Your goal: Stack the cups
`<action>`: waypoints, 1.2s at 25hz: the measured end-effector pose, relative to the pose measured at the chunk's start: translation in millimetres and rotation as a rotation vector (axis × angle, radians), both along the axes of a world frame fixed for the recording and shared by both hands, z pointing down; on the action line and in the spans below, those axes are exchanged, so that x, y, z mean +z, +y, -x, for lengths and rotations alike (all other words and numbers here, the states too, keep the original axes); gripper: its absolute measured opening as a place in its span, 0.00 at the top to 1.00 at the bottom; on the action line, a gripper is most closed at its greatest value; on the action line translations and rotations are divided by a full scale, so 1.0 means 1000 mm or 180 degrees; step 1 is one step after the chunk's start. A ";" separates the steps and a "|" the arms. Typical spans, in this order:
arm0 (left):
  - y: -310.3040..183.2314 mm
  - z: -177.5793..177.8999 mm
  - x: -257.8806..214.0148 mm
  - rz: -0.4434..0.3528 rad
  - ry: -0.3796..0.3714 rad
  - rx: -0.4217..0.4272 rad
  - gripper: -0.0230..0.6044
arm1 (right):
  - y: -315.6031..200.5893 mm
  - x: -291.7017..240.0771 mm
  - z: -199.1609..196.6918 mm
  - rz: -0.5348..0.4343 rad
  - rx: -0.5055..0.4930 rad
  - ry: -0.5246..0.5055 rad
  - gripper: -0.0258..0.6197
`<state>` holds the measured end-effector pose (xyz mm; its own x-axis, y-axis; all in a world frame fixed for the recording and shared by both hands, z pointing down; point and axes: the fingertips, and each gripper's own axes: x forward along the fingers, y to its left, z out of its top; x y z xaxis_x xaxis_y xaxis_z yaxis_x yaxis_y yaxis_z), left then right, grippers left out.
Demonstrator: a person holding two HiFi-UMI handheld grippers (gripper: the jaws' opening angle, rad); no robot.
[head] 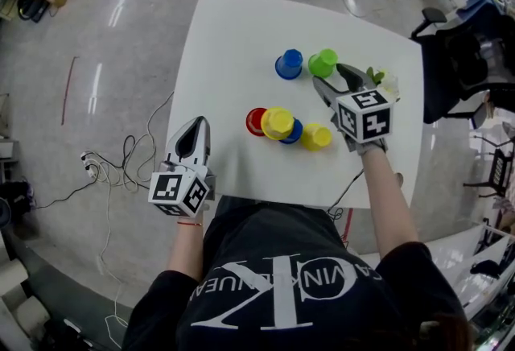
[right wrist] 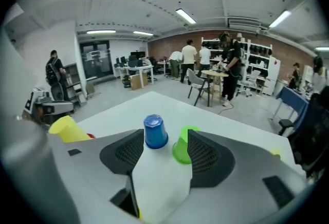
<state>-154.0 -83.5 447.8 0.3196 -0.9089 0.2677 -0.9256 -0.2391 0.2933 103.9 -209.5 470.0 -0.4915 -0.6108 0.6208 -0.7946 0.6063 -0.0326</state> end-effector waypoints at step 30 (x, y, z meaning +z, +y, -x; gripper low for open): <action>-0.003 -0.010 0.003 -0.0015 0.0038 0.0112 0.96 | 0.043 -0.023 -0.014 0.0209 0.0101 -0.0095 0.62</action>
